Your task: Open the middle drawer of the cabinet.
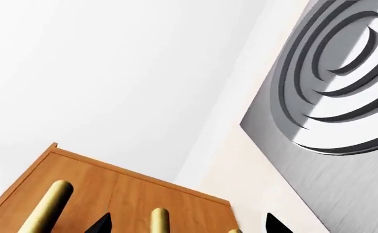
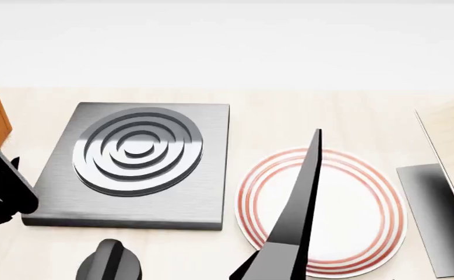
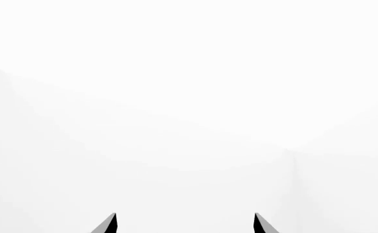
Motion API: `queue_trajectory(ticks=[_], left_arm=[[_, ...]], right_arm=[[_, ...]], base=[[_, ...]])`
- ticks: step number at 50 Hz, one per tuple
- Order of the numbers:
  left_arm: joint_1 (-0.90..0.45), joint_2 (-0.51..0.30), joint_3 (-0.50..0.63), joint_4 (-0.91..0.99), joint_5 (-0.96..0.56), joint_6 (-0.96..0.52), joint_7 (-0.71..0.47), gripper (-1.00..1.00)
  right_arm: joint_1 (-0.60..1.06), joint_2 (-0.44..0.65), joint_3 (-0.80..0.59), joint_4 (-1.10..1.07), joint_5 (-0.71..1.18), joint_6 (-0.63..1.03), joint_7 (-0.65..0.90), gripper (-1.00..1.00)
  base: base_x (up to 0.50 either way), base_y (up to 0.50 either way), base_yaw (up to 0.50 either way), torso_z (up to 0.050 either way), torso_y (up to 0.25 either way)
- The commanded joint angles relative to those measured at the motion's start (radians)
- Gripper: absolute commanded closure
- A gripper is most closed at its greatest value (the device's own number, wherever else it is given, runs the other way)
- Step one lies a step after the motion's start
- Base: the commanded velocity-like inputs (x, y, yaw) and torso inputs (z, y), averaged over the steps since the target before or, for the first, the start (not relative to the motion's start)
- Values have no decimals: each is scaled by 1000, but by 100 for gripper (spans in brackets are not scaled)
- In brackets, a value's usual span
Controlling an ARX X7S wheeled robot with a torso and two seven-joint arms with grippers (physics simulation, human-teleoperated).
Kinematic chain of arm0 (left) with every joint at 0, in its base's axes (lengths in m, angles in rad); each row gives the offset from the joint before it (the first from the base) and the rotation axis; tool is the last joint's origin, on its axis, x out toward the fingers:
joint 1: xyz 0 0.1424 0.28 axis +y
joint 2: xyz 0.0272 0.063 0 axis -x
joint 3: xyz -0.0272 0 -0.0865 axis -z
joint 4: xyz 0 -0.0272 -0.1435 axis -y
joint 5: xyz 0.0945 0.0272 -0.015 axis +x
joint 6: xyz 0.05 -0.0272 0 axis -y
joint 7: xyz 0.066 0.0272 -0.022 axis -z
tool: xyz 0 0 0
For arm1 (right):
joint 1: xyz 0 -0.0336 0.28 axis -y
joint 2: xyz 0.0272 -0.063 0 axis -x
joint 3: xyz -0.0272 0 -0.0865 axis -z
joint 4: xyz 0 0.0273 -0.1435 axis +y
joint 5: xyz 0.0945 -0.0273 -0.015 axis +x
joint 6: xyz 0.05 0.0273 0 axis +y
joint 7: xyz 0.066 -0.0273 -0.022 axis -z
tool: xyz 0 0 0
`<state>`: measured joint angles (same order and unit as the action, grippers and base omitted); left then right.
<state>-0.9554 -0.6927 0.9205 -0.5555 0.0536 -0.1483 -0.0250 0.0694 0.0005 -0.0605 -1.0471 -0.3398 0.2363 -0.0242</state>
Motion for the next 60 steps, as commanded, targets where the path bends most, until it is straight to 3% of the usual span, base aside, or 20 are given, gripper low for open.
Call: queue_trajectory(ticks=[1,35,60], left_arm=[[-31,30,32,-103,53,14,-12,-100],[-65,68,109,-266,164,80,-59,-100],[-137,170,152,-581,196,229,-88,-100]], right_arm=[[-3,0,1,0,3,1,-4,-100],[2,0,-9,0,0,15,-12,-100],[-2,0,-12,0,-4,15,-16,-100]], base=[[0,0,0,0,0],[0,0,0,0,0],[0,0,0,0,0]])
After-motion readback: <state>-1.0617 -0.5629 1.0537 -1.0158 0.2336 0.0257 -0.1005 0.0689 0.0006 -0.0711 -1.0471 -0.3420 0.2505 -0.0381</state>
